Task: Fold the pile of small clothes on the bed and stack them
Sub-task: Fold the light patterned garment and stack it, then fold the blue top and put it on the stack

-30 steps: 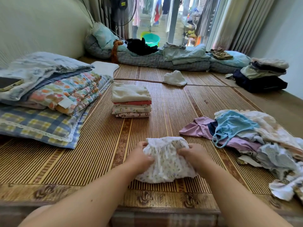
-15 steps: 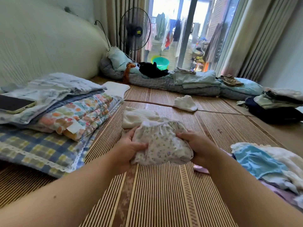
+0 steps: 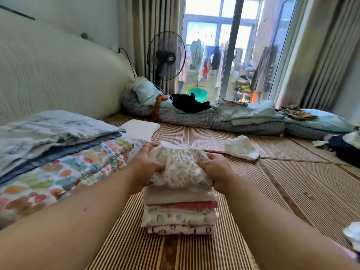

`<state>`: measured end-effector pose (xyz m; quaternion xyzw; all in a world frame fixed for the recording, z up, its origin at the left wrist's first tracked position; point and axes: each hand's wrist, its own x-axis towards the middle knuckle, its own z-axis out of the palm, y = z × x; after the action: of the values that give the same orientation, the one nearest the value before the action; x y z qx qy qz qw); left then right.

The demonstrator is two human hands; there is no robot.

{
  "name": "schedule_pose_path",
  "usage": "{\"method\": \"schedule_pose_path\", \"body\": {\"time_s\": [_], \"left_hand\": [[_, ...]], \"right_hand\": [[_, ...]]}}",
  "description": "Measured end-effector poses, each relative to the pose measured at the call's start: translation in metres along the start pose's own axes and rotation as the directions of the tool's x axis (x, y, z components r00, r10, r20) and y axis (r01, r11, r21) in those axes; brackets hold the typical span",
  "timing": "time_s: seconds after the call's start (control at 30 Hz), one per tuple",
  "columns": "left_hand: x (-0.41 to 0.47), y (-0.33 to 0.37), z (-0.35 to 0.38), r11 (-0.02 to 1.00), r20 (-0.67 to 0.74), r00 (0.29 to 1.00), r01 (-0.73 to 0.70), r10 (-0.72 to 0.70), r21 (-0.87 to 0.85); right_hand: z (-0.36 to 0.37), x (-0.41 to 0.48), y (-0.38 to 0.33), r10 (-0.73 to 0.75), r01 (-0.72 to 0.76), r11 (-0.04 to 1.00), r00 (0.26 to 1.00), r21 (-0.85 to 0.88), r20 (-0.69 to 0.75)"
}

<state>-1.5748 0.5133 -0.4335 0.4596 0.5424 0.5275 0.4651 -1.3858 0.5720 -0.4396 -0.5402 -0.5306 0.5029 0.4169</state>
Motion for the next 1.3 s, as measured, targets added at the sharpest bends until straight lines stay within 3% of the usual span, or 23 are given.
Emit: {"method": "schedule_pose_path", "body": {"time_s": [0.03,0.1,0.17,0.23,0.3,0.4,0.47,0.53,0.67,0.87,1.0,1.1,1.3], "left_hand": [[0.007,-0.010,-0.002,0.987,-0.028,1.000,-0.003,0.008,0.158],[0.015,-0.027,-0.006,0.857,-0.053,0.998,-0.007,0.040,0.515],[0.019,-0.040,-0.010,0.706,-0.107,0.994,0.057,0.026,0.706],[0.018,-0.043,-0.011,0.669,-0.163,0.986,0.092,0.044,0.737],[0.014,-0.039,-0.010,0.637,-0.082,0.986,-0.028,0.143,0.770],[0.011,-0.030,-0.005,0.359,0.185,0.965,-0.242,0.186,0.901],[0.017,-0.029,-0.005,0.227,0.244,0.963,-0.264,0.113,0.937],[0.024,-0.031,-0.005,0.193,0.219,0.975,-0.222,0.036,0.956],[0.029,-0.028,-0.005,0.264,0.190,0.981,-0.178,-0.023,0.948],[0.004,-0.012,0.012,0.321,0.212,0.970,-0.239,0.115,0.917],[-0.051,0.011,0.075,0.246,0.395,0.893,-0.441,0.214,0.863],[-0.107,0.010,0.136,0.191,0.560,0.807,-0.589,0.187,0.785],[-0.215,-0.035,0.256,0.169,0.711,0.698,-0.714,0.088,0.680]], "right_hand": [[0.000,0.008,0.007,-0.042,0.034,0.980,0.998,-0.195,-0.040],[0.000,0.013,0.018,-0.161,0.093,0.852,0.983,-0.515,-0.090],[0.000,0.009,0.022,-0.303,0.204,0.741,0.952,-0.640,-0.047],[-0.003,0.002,0.022,-0.442,0.350,0.651,0.896,-0.673,0.039],[-0.006,-0.008,0.019,-0.514,0.475,0.546,0.841,-0.690,0.172],[-0.009,-0.016,0.017,-0.402,0.519,0.349,0.835,-0.780,0.376],[-0.010,-0.013,0.018,-0.308,0.473,0.260,0.867,-0.842,0.392],[-0.011,-0.007,0.021,-0.233,0.416,0.264,0.903,-0.870,0.361],[-0.012,-0.002,0.024,-0.118,0.323,0.344,0.946,-0.881,0.301],[-0.031,-0.032,0.014,-0.279,0.325,0.412,0.934,-0.851,0.221],[-0.069,-0.091,0.018,-0.348,0.264,0.417,0.930,-0.870,0.115],[-0.111,-0.161,0.030,-0.328,0.179,0.405,0.944,-0.896,0.040],[-0.214,-0.293,0.099,-0.181,-0.137,0.473,0.952,-0.870,-0.248]]}}
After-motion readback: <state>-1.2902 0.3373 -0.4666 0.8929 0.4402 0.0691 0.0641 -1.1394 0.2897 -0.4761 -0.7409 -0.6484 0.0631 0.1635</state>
